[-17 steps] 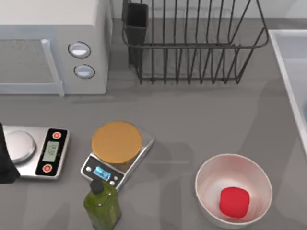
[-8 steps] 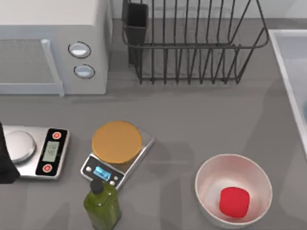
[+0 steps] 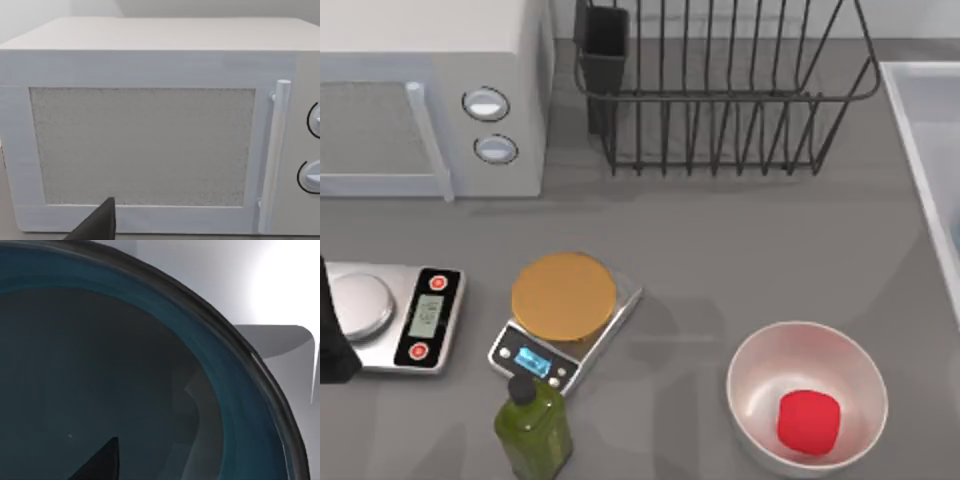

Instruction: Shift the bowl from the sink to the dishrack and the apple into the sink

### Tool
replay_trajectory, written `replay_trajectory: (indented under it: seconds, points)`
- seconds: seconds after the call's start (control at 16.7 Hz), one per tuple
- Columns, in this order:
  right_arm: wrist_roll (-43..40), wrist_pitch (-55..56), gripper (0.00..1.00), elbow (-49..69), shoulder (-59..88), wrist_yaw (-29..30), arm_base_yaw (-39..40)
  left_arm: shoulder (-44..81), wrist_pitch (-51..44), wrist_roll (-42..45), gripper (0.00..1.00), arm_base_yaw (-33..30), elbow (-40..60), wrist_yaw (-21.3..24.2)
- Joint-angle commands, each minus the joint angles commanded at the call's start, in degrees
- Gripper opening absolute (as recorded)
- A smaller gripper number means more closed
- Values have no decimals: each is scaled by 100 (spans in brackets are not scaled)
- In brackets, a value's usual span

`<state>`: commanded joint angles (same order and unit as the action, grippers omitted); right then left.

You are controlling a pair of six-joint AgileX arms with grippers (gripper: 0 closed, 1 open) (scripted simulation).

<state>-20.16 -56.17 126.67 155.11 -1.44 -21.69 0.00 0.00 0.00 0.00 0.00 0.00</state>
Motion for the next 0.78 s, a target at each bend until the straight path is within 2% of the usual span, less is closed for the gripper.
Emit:
replay_trajectory:
  seconds: [0.18, 0.78]
  points:
    - [0, 0, 100, 0, 0, 0, 0, 0, 0, 0, 100, 0, 0, 0]
    - [0, 0, 25, 0, 0, 0, 0, 0, 0, 0, 100, 0, 0, 0]
